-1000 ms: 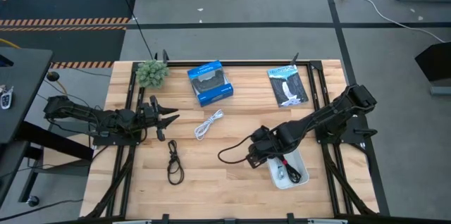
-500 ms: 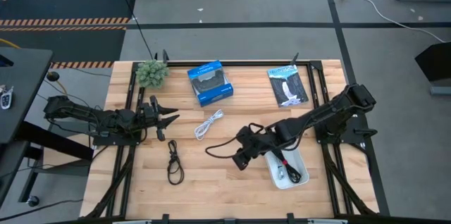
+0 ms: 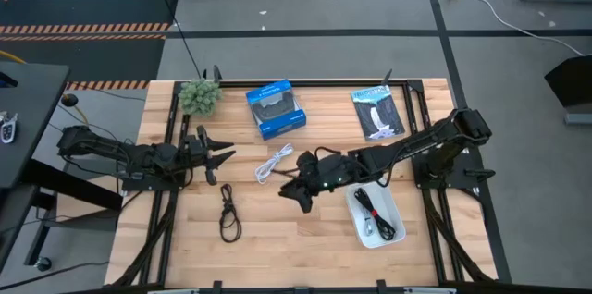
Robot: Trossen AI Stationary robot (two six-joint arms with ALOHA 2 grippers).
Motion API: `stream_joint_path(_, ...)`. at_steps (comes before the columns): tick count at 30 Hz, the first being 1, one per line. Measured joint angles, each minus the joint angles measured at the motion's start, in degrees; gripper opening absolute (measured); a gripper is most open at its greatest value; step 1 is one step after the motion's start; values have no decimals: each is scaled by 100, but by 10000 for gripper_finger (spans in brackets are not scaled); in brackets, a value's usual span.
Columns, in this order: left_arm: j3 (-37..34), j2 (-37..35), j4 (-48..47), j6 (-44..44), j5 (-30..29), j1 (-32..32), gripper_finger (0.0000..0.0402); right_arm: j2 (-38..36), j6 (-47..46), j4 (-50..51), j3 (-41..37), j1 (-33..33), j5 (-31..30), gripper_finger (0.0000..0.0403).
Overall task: Pick and place USB-C Cables
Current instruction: Put the white charger cable into the white bin
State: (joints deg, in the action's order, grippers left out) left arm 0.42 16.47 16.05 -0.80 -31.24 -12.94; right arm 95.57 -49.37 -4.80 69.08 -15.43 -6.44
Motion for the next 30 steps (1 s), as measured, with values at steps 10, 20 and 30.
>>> stream_joint_path(10, -1, 0, 0, 0, -1, 1, 117, -2, 1166, -2373, 0, 314, -127, 130)
stream_joint_path(20, 0, 1, 0, 1, -1, 1, 117, -9, 1911, -1655, 796, 750, -143, 130)
stream_joint_path(30, -1, 1, 0, 0, -2, 1, 117, -9, 2558, 994, 1572, 1141, -603, 130)
